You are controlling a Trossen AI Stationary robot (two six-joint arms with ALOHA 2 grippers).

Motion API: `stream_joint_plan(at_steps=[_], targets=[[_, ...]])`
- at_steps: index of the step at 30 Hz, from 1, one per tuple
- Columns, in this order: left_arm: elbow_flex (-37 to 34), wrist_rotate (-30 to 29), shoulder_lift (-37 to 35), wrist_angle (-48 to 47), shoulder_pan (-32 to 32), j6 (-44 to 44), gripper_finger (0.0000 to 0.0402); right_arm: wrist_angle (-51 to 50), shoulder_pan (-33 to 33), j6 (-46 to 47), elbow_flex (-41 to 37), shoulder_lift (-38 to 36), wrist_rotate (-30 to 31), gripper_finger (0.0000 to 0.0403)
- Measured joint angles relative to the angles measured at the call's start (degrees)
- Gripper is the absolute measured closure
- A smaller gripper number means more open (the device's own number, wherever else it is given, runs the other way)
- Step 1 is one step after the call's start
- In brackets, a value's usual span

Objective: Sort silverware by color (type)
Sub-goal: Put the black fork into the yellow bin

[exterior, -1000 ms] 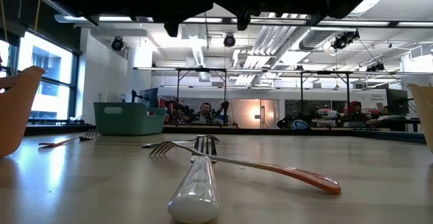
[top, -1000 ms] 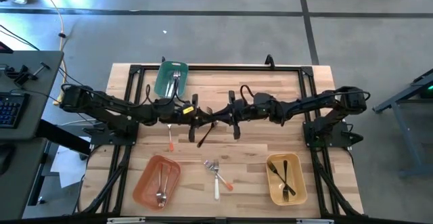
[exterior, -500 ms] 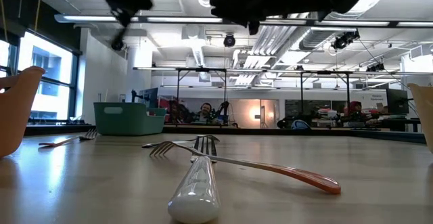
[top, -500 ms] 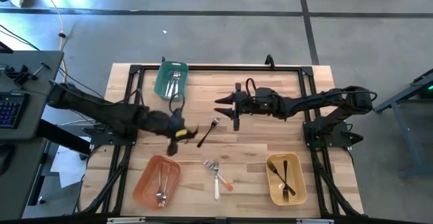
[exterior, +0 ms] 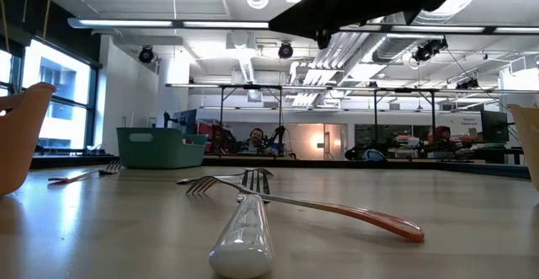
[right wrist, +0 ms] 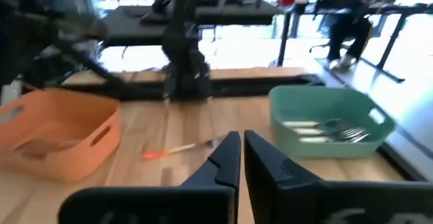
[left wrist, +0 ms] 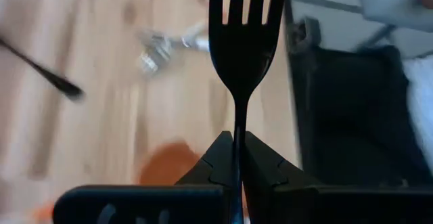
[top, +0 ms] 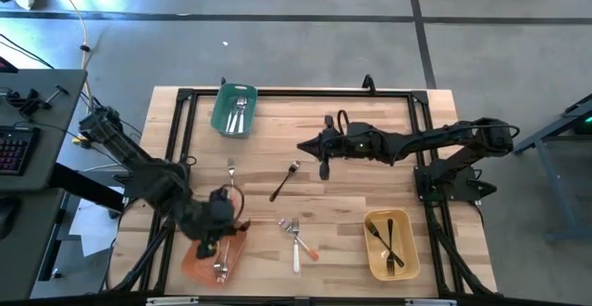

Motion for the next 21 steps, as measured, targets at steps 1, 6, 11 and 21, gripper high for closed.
stream_joint_plan(at_steps=[1, 6, 11, 21], targets=[[-0.02, -2.61, 0.97, 1.0, -0.32, 0.98, 0.0399, -0.86, 0.66, -0.22, 0.0, -0.02, -0.06, 0.0399], [-0.79, -8.7, 4.64, 13.65, 2.3, 14.04, 0.0399, -3.31, 5.6, 1.05, -0.02, -0.05, -0.22, 0.0375], [-9.24, -1.03, 4.95, 35.51, 9.86, 26.42, 0.0399, -2.48, 12.4, 1.67, -0.02, 0.45, 2.03, 0.0325], [-23.26, 4.67, 5.04, 75.38, 23.81, 36.91, 0.0399, 11.08, 18.48, 7.96, -0.02, 3.94, 17.26, 0.0218]])
